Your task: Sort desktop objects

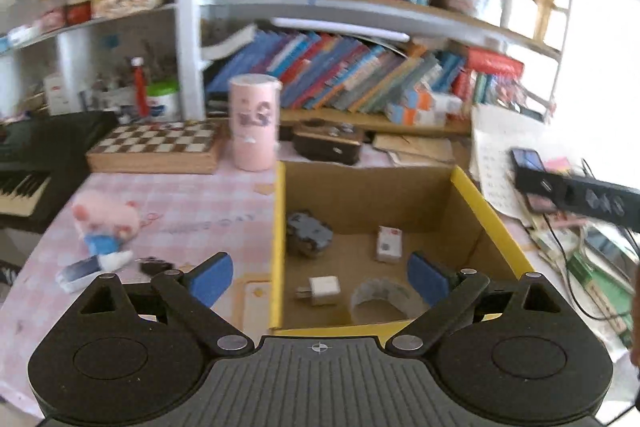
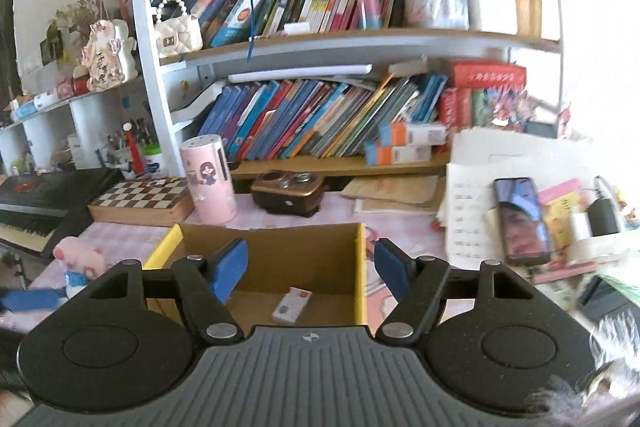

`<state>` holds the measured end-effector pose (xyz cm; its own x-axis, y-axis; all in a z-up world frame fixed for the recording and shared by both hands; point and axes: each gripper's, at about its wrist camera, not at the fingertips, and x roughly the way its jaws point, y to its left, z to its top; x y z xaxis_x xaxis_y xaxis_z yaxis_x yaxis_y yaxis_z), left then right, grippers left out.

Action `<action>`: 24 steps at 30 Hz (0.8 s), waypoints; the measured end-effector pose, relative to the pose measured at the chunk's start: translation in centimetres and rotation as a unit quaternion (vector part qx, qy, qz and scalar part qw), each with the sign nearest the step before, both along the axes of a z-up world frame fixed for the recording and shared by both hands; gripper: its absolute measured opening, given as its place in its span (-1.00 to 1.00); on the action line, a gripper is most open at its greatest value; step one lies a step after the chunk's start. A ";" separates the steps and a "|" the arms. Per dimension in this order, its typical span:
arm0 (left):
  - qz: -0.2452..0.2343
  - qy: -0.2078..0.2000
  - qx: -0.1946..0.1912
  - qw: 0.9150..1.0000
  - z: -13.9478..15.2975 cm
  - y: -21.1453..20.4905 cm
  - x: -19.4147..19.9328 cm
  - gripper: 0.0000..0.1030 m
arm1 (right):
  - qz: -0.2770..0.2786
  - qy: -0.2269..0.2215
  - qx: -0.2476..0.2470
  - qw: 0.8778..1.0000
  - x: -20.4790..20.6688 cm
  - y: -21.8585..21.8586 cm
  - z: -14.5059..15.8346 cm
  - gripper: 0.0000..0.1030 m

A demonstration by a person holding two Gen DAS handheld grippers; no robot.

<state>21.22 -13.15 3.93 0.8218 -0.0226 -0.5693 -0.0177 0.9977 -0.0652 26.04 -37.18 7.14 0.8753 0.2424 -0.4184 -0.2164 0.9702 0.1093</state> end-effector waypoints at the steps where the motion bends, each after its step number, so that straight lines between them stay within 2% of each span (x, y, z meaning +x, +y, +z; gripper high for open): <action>1: 0.007 -0.004 0.003 1.000 0.0 0.2 -0.3 0.93 | -0.003 0.000 -0.001 1.000 -0.5 0.0 -0.2 0.33; 5: 0.041 -0.014 0.035 0.998 -1.0 0.7 -1.6 0.95 | -0.017 0.007 -0.010 1.000 -2.6 0.0 -1.6 0.35; 8: 0.052 -0.013 0.044 0.998 -1.5 0.8 -2.5 0.95 | -0.019 0.024 -0.017 0.999 -3.8 0.1 -2.8 0.35; 15: 0.079 -0.014 0.029 0.996 -2.3 1.2 -4.9 0.95 | -0.002 0.054 -0.033 0.998 -6.5 1.7 -4.5 0.36; 24: 0.085 -0.015 0.015 0.996 -2.7 2.8 -7.1 0.95 | 0.013 0.072 -0.045 0.996 -9.1 3.9 -5.3 0.41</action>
<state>14.08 -10.31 1.27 0.8290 0.1347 -0.5428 -0.1847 0.9820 -0.0384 16.98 -33.30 1.79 0.7986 0.2207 -0.5599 -0.2310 0.9715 0.0533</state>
